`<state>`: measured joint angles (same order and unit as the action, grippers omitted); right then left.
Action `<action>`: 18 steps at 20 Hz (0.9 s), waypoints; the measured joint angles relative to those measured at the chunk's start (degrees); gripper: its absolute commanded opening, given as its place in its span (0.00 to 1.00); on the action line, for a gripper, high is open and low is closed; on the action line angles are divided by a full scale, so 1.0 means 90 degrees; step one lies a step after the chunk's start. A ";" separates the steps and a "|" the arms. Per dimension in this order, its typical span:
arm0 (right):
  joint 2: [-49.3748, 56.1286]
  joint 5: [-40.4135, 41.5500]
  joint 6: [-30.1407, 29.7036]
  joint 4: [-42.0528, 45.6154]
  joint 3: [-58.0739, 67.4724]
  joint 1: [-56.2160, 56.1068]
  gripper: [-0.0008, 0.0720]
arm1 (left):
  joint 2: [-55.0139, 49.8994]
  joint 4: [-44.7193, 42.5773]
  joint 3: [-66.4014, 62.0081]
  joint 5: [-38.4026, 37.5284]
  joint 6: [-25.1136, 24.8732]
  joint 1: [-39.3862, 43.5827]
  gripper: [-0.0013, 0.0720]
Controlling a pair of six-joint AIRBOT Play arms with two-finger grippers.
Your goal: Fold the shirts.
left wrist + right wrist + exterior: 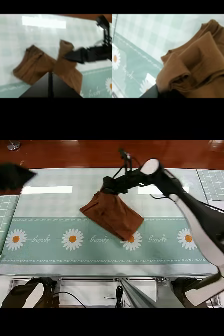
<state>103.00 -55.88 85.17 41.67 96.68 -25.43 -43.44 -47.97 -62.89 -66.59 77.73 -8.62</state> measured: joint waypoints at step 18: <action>-0.5651 0.0070 0.2215 0.2618 -0.5991 0.1722 0.86 | 0.0695 0.0000 0.2283 0.0877 0.0058 0.0364 0.05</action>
<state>52.14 -55.24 105.10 65.23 42.76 -9.93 -37.19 -47.97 -42.35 -58.70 78.26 -5.34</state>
